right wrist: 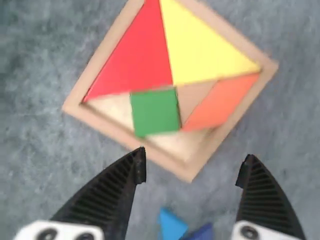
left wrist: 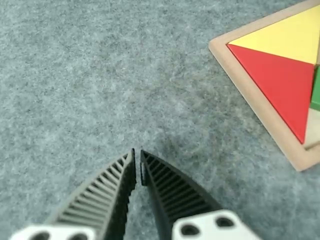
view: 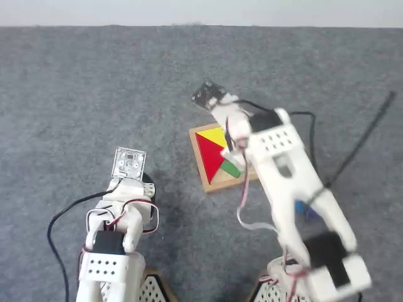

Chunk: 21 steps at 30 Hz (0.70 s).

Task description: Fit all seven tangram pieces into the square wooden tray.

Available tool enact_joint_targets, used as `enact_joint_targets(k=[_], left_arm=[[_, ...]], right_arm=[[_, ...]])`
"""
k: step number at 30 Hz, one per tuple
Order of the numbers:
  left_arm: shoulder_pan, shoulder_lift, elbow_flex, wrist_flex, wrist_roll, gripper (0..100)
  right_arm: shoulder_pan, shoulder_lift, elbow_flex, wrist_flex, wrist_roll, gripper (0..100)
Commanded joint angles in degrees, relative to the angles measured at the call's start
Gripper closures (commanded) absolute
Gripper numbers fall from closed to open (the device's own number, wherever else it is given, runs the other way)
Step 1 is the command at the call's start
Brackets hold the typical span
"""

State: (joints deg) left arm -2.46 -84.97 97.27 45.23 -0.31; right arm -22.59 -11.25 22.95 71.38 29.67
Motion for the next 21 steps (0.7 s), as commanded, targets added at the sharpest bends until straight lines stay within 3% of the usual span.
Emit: enact_joint_targets(k=[1, 7, 10, 15, 21], left_arm=[[-0.26, -0.7, -0.48, 0.44, 0.44, 98], [-0.26, -0.7, -0.48, 0.44, 0.44, 98], [-0.26, -0.7, -0.48, 0.44, 0.44, 98], [-0.26, -0.7, -0.48, 0.44, 0.44, 98], [-0.26, -0.7, -0.48, 0.44, 0.44, 98]], right_arm=[[4.44, -8.92, 8.26, -0.4, -0.79, 74.2], [13.76, -9.8, 17.58, 3.38, 1.67, 88.3], [14.46, -8.22, 20.57, 3.82, 8.09, 85.8], [15.78, -4.09, 21.45, 0.13, 8.88, 78.5], [19.21, 2.77, 21.45, -4.18, 9.05, 78.6]])
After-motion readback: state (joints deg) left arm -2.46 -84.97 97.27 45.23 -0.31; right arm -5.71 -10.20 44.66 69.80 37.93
